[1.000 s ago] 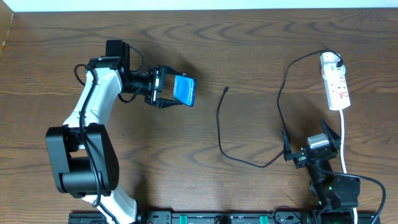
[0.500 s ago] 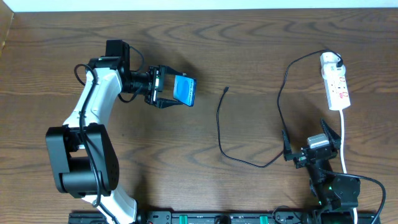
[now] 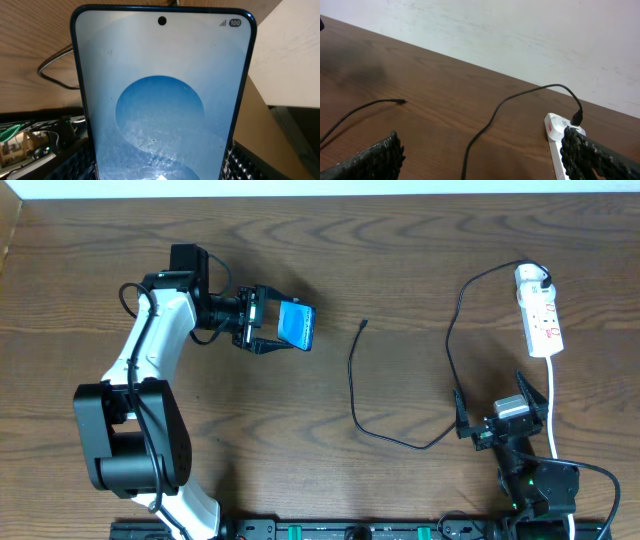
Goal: Plug charger to phone and switch on socket
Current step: 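Lift the phone with the left gripper and tilt it upright toward center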
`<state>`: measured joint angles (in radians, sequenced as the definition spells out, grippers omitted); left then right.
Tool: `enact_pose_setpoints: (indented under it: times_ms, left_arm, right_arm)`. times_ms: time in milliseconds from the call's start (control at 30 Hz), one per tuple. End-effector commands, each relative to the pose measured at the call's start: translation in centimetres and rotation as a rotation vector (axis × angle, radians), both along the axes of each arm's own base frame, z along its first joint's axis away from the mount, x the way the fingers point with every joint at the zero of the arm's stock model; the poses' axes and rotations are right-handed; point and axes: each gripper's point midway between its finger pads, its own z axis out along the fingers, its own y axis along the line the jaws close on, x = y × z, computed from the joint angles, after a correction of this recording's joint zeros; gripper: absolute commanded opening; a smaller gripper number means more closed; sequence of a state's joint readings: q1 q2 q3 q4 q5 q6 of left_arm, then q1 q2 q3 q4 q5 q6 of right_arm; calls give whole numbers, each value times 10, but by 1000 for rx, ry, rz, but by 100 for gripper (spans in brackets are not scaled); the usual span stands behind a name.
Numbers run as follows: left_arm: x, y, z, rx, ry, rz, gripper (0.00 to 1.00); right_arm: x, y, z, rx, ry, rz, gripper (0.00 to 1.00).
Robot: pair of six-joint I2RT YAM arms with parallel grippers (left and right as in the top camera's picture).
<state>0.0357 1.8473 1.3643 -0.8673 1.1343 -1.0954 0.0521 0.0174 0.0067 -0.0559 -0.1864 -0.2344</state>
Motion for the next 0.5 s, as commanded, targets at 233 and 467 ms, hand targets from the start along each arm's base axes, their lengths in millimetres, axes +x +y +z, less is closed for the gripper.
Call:
enact_pose_setpoints:
  times_ms: [233, 467]
  left_arm:
    - [0, 0, 13, -22, -29, 3, 68]
    - [5, 10, -4, 94, -38, 21, 68]
  right_arm:
    - [-1, 2, 0, 13, 4, 10, 99]
    - [-1, 2, 0, 13, 4, 10, 99]
